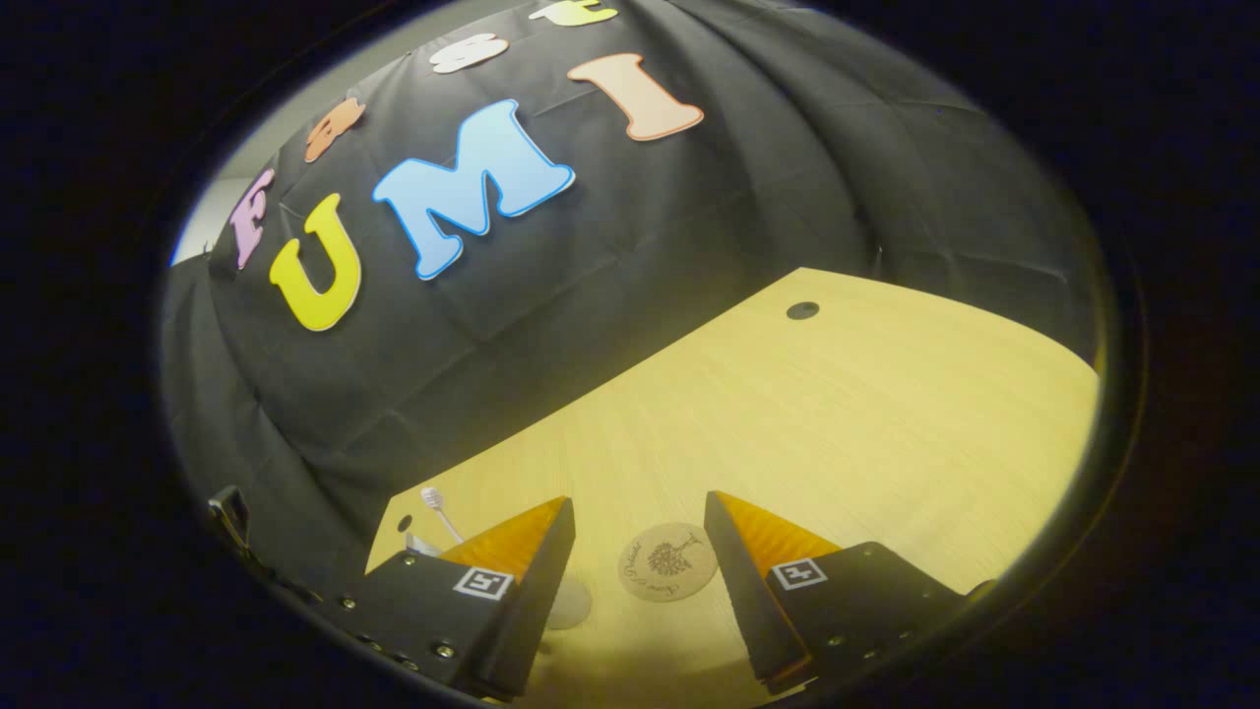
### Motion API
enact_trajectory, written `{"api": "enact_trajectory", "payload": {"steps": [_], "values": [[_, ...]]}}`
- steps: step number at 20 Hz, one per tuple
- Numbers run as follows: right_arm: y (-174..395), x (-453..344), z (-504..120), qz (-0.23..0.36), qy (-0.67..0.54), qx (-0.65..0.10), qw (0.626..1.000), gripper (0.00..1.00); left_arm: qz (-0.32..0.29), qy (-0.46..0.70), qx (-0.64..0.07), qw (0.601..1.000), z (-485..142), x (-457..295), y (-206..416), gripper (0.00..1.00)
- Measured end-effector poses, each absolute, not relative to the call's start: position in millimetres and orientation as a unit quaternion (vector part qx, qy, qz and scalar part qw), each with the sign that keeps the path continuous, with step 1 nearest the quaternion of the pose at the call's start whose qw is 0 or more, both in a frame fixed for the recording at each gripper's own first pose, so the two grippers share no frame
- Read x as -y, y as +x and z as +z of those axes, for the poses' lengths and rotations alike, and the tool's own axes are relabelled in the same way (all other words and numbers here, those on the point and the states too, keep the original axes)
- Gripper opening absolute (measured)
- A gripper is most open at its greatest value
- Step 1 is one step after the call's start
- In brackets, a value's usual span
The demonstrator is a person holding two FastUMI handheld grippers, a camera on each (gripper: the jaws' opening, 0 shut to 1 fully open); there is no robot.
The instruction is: Put the toothbrush and toothpaste on the desktop into the cup, then pick up the cup and place it on the coaster on the desktop.
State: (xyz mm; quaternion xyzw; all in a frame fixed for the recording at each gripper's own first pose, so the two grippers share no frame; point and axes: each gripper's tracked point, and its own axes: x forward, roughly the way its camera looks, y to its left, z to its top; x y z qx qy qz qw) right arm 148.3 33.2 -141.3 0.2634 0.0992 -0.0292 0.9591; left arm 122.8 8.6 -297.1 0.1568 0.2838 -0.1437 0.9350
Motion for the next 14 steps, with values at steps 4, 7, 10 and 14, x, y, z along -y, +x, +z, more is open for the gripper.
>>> {"api": "enact_trajectory", "payload": {"steps": [4, 7, 10, 14], "values": [[157, -33, -149, -0.032, 0.275, -0.109, 0.955, 0.8, -0.152, 0.171, -0.311, 0.922, -308, -6, 127, 0.55], [157, -32, -154, -0.035, 0.28, -0.115, 0.952, 0.8, -0.158, 0.142, -0.319, 0.924, -308, -1, 126, 0.35], [156, -26, -158, -0.039, 0.28, -0.119, 0.952, 0.8, -0.15, 0.129, -0.313, 0.929, -304, -4, 127, 0.19], [156, -19, -163, -0.047, 0.281, -0.121, 0.951, 0.8, -0.136, 0.13, -0.29, 0.938, -303, -3, 134, 0.07]]}}
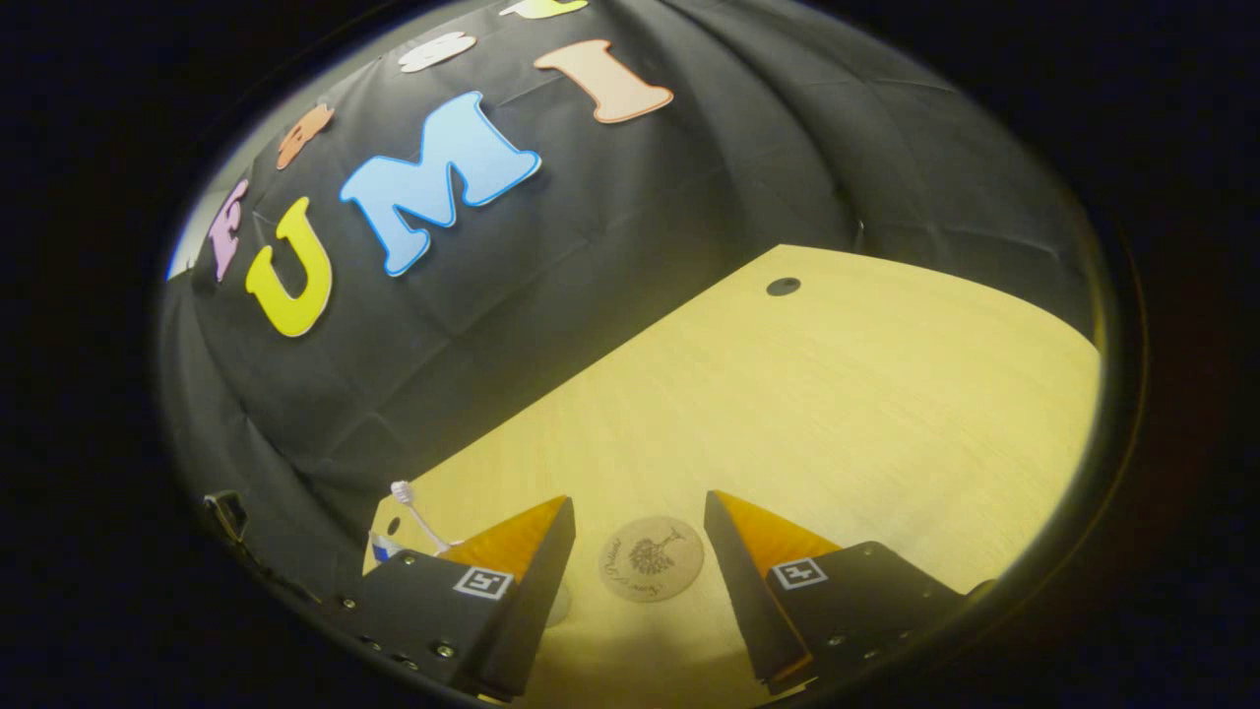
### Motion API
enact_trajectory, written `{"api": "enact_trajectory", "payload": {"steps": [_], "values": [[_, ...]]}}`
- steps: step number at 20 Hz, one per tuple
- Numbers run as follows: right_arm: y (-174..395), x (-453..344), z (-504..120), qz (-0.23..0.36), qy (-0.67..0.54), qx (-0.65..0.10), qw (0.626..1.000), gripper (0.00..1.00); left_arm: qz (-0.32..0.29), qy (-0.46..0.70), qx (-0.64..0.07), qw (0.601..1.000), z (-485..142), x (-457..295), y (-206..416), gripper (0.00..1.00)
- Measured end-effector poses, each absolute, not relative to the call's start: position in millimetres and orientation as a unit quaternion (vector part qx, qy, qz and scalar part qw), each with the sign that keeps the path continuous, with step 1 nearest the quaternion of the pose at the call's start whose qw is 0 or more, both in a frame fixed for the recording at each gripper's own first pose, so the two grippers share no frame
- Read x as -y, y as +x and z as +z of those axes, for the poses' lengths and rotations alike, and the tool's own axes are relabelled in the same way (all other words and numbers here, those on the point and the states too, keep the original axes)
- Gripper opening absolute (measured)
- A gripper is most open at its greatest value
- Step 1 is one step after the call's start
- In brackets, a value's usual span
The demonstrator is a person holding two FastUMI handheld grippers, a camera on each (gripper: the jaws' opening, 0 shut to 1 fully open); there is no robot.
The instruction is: Put the toothbrush and toothpaste on the desktop into the cup, then pick up the cup and place it on the coaster on the desktop.
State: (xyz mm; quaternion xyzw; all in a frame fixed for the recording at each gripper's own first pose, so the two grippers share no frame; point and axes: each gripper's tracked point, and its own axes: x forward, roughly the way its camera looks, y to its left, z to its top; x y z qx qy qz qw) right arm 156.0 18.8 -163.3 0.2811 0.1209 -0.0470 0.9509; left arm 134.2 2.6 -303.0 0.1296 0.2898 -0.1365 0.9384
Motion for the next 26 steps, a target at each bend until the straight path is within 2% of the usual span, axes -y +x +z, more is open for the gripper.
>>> {"api": "enact_trajectory", "payload": {"steps": [26], "values": [[119, -10, -219, -0.025, 0.209, -0.185, 0.96, 0.8, -0.16, 0.138, -0.11, 0.971, -226, 65, 193, 0.07]]}}
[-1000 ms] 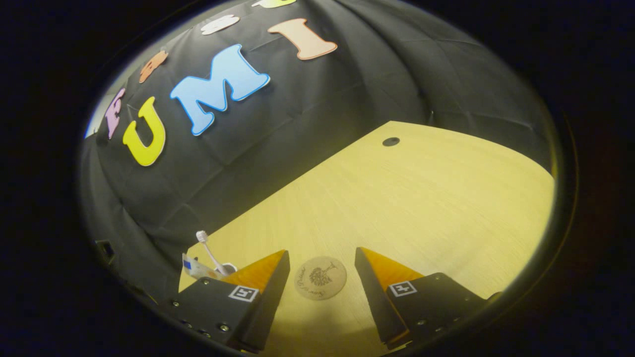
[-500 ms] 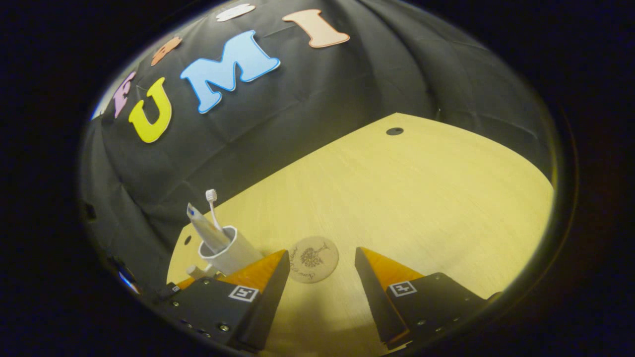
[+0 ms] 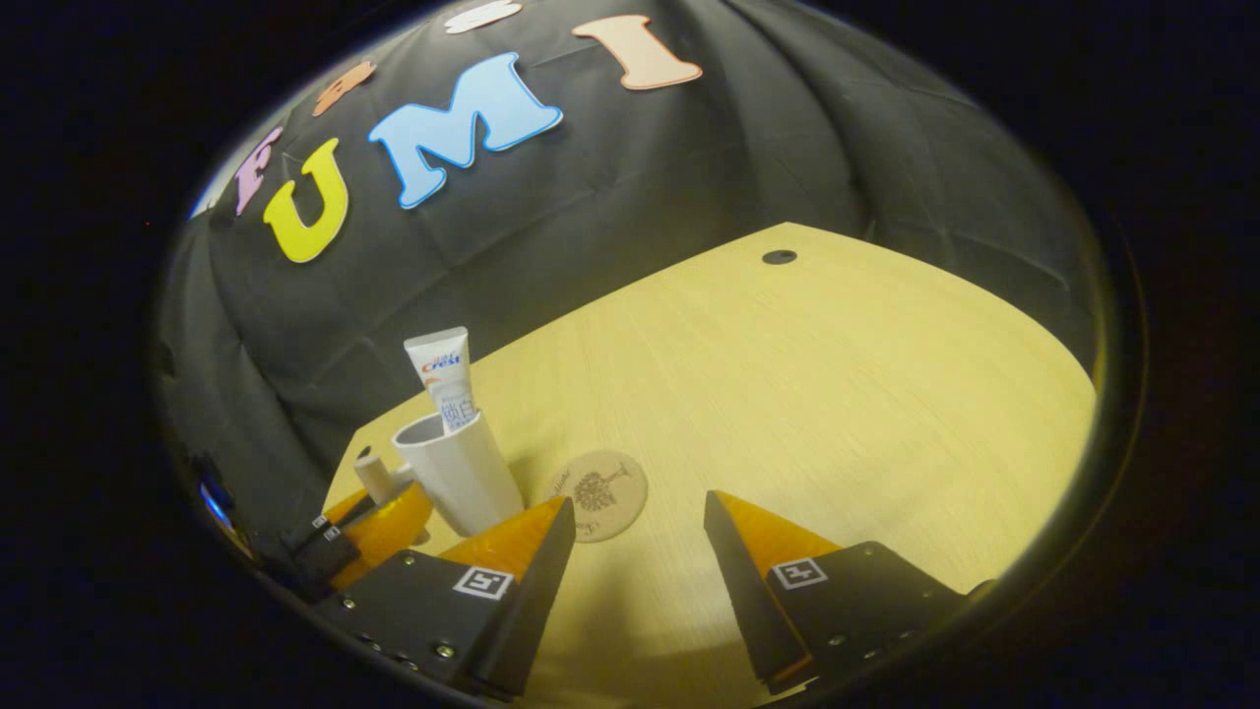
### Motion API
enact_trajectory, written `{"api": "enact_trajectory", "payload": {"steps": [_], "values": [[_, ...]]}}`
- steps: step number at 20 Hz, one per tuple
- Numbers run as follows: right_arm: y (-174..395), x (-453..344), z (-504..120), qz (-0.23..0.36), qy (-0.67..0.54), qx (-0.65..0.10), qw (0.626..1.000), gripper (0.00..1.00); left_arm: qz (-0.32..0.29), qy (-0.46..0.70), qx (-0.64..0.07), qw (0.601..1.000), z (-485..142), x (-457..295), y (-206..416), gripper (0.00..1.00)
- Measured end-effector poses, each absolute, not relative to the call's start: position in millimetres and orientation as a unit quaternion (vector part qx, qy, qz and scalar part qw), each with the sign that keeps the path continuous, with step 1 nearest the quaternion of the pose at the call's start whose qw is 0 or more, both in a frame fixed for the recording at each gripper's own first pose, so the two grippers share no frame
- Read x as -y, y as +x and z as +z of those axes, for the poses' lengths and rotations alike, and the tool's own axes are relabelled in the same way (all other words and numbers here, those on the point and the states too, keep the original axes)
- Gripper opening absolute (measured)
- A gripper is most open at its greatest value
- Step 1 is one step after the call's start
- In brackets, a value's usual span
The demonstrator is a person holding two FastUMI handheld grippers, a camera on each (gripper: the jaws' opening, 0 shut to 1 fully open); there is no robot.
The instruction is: Put the toothbrush and toothpaste on the desktop into the cup, then pick up the cup and place it on the coaster on the desktop.
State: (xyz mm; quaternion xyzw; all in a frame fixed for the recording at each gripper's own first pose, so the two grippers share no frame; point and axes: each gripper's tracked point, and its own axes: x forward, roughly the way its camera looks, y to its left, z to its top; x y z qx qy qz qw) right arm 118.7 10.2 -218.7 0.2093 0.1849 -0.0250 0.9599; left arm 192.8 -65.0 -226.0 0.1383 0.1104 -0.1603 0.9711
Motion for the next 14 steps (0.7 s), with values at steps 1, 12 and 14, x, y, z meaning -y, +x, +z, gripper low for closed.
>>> {"api": "enact_trajectory", "payload": {"steps": [1, 12, 14], "values": [[117, -8, -220, -0.025, 0.21, -0.186, 0.959, 0.8, -0.161, 0.141, -0.105, 0.971, -225, 67, 192, 0.07], [109, 12, -224, -0.017, 0.205, -0.19, 0.96, 0.8, -0.175, 0.138, -0.057, 0.973, -199, 115, 203, 0.07], [108, 20, -223, -0.019, 0.208, -0.189, 0.959, 0.8, -0.185, 0.138, -0.055, 0.972, -199, 132, 203, 0.07]]}}
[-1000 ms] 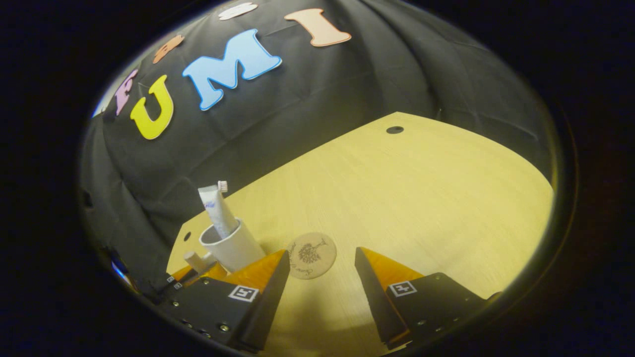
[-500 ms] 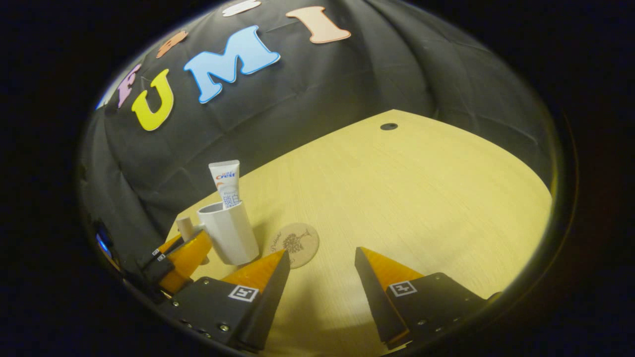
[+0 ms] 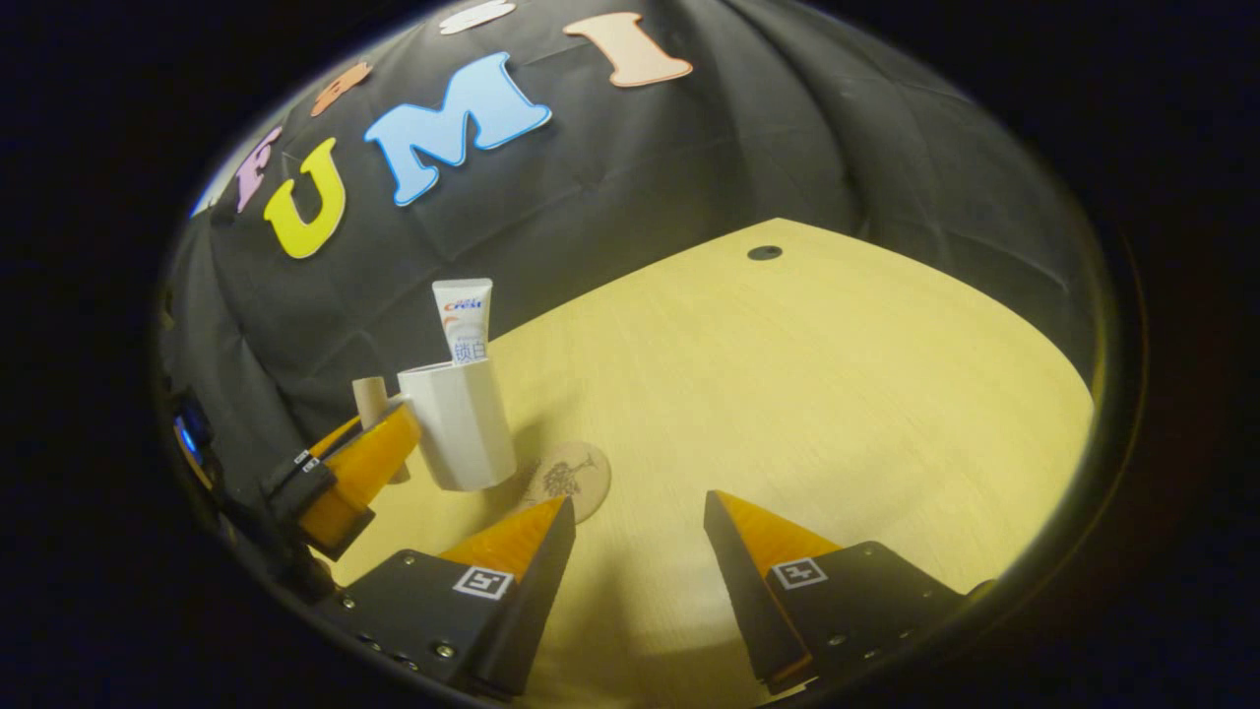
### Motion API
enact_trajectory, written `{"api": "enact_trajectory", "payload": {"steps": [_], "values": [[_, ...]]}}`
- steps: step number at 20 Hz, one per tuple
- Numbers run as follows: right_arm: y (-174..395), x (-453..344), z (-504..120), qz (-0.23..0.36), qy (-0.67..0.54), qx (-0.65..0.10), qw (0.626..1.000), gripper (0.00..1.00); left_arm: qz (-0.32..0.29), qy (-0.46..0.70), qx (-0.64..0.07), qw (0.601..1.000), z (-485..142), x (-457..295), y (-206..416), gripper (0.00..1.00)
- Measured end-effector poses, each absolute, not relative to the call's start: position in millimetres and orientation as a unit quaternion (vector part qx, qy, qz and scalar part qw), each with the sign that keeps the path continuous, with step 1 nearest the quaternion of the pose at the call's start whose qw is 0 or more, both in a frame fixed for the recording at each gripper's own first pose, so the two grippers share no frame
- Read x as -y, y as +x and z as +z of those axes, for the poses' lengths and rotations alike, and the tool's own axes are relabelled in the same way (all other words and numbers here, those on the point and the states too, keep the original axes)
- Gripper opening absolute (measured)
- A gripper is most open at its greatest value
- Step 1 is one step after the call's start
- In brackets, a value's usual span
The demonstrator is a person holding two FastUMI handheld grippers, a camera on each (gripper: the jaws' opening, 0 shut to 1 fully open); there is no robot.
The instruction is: Put the toothbrush and toothpaste on the desktop into the cup, then pick up the cup and place it on the coaster on the desktop.
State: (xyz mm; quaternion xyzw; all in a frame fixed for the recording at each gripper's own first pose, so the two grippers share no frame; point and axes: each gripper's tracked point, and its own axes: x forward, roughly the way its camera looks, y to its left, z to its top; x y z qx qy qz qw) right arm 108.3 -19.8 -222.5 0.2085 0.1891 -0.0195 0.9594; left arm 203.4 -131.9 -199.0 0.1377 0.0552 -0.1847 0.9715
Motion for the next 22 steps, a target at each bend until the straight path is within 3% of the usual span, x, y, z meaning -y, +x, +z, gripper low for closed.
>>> {"api": "enact_trajectory", "payload": {"steps": [7, 18, 22], "values": [[105, 57, -221, -0.032, 0.212, -0.182, 0.96, 0.8, -0.199, 0.131, -0.058, 0.97, -214, 176, 212, 0.07], [95, 71, -227, -0.03, 0.217, -0.186, 0.958, 0.8, -0.172, 0.135, -0.058, 0.974, -231, 179, 199, 0.08], [89, 66, -227, -0.022, 0.216, -0.185, 0.958, 0.8, -0.165, 0.134, -0.066, 0.975, -243, 177, 188, 0.18]]}}
